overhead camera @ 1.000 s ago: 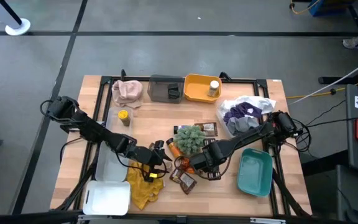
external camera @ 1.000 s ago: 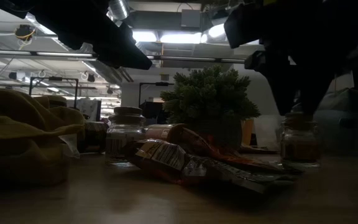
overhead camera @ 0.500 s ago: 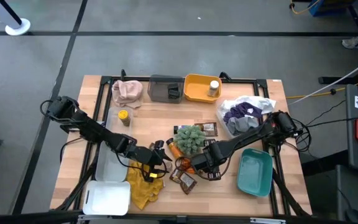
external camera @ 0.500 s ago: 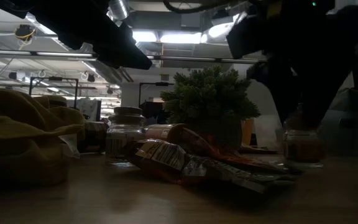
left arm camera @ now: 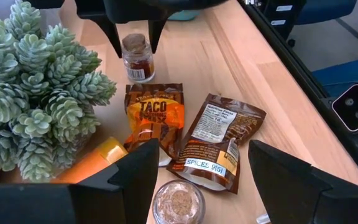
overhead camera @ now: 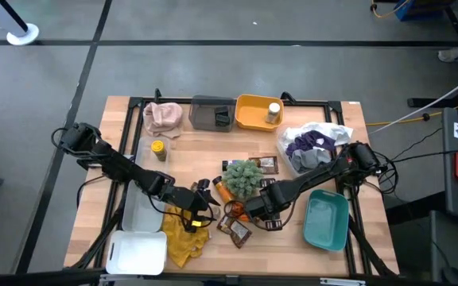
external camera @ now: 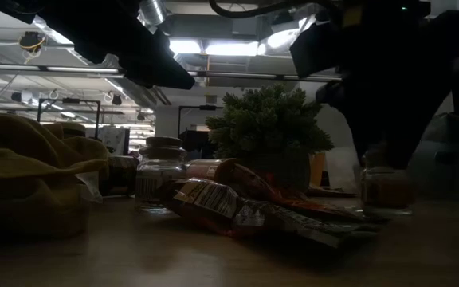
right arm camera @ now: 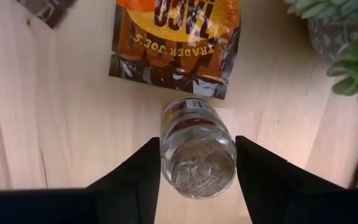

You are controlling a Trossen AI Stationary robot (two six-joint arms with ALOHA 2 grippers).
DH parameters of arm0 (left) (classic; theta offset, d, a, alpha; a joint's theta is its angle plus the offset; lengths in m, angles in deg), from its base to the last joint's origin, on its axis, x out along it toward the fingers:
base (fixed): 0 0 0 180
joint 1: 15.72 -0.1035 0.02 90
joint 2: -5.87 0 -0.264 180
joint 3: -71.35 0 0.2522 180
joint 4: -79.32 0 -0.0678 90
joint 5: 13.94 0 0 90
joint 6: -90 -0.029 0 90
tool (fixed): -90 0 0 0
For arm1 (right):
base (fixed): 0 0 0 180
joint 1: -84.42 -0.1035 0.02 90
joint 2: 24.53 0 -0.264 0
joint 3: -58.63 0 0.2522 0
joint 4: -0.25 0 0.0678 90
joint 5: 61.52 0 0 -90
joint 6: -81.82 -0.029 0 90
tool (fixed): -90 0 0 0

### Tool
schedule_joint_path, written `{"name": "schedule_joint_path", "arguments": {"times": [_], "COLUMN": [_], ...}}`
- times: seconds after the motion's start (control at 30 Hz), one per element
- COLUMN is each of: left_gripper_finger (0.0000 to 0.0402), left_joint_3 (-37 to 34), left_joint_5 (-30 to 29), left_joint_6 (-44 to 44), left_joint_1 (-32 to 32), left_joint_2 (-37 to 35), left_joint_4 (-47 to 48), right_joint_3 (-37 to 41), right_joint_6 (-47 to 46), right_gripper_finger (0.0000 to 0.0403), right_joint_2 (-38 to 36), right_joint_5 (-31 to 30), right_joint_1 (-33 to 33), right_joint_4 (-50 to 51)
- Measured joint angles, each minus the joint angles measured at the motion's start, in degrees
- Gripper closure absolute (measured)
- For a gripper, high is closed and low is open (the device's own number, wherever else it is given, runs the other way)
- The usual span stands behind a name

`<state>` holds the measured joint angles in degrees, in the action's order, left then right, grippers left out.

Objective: Sort spices by type
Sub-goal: Put the brown spice bottle into the green bin

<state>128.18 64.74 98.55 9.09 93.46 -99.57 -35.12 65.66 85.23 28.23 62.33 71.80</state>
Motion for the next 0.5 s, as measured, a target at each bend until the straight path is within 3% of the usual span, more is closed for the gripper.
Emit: {"name": "schedule_joint_path", "arguments": {"times": [0.5], "left_gripper_finger": [0.0170], "left_joint_3": [0.00], "left_joint_5": [-0.01], "left_joint_6": [0.08], "left_joint_1": [0.00], "left_joint_2": [0.00], "left_joint_4": [0.00], "right_joint_3": [-11.54], "right_joint_6": [-1.57], "right_gripper_finger": [0.0228], "right_joint_2": [0.11], "right_joint_5": [3.89], "right_joint_1": [-0.51], "right_joint_4": [18.52]}}
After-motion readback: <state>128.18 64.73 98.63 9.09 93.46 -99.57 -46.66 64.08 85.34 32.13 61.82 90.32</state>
